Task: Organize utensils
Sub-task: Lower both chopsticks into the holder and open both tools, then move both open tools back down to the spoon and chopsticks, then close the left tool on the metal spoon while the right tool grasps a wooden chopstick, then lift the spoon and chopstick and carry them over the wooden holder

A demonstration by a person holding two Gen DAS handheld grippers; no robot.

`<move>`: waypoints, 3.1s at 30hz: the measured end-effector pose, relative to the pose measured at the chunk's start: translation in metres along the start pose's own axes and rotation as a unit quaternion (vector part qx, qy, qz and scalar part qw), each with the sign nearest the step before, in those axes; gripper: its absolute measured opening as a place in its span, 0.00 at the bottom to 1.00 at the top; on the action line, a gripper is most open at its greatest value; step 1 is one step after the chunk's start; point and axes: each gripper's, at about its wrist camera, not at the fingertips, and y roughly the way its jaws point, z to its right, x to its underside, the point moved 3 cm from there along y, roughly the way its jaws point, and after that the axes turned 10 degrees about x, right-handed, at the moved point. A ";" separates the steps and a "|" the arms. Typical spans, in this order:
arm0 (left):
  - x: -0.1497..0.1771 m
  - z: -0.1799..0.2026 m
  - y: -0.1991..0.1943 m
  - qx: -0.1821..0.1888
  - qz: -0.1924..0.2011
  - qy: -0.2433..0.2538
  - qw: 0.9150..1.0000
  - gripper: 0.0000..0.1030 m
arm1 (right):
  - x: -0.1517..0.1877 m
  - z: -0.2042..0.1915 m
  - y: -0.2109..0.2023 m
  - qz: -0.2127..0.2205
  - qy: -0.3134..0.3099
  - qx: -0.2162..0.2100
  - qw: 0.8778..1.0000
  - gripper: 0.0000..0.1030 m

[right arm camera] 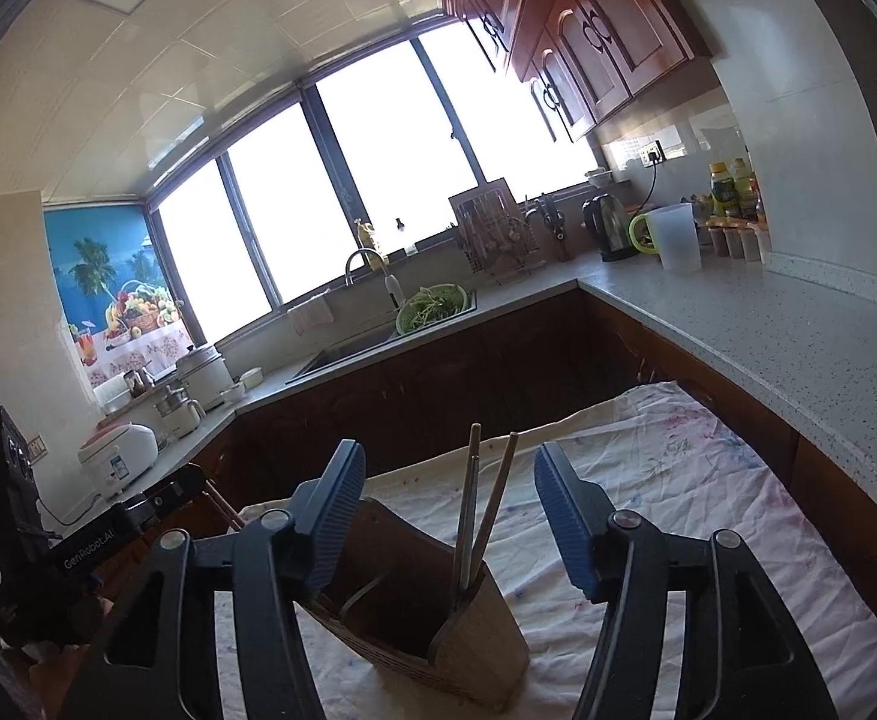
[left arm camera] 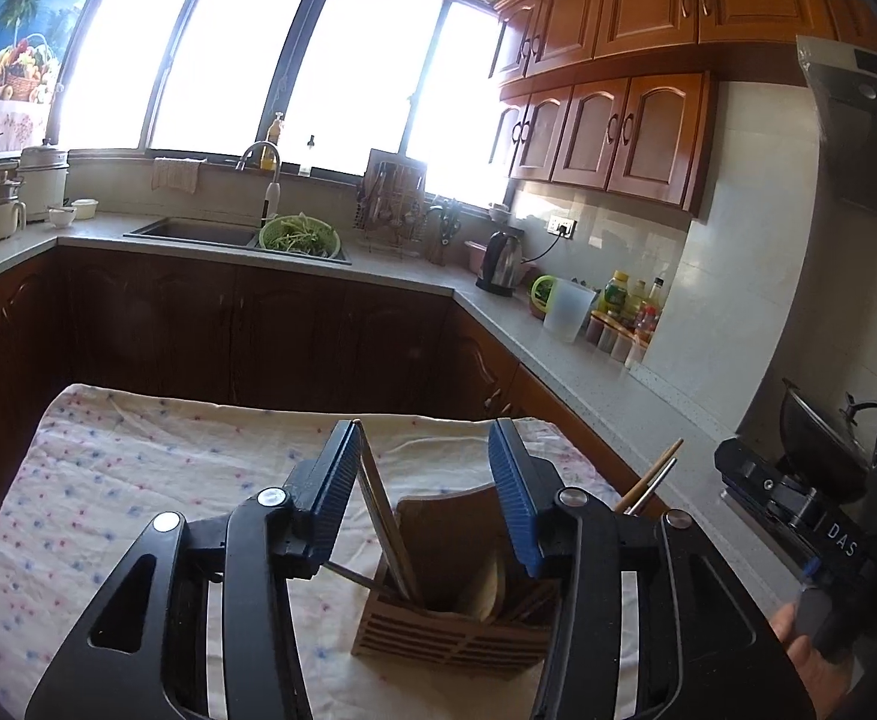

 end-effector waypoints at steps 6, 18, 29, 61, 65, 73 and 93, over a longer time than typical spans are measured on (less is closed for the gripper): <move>0.011 -0.010 -0.048 -0.022 0.012 -0.017 1.000 0.76 | 0.008 0.002 -0.034 0.013 -0.008 -0.010 1.000 0.92; 0.093 -0.044 -0.113 -0.074 -0.068 -0.051 0.994 0.80 | 0.063 0.011 -0.074 -0.039 -0.009 -0.009 0.999 0.92; 0.160 -0.056 -0.146 -0.094 -0.120 -0.078 0.985 0.80 | 0.114 0.007 -0.092 -0.088 -0.031 -0.005 0.996 0.92; 0.240 -0.045 -0.110 -0.080 -0.274 -0.059 0.957 0.57 | 0.228 -0.071 -0.020 -0.300 -0.123 -0.068 0.944 0.09; 0.244 -0.046 -0.104 -0.076 -0.278 -0.056 0.956 0.46 | 0.239 -0.072 -0.007 -0.319 -0.130 -0.058 0.937 0.07; 0.240 -0.046 -0.089 -0.076 -0.282 -0.028 0.956 0.41 | 0.236 -0.070 0.020 -0.325 -0.137 -0.040 0.935 0.07; 0.239 -0.044 -0.076 -0.078 -0.294 0.005 0.953 0.33 | 0.214 -0.089 0.105 -0.321 -0.145 -0.005 0.936 0.10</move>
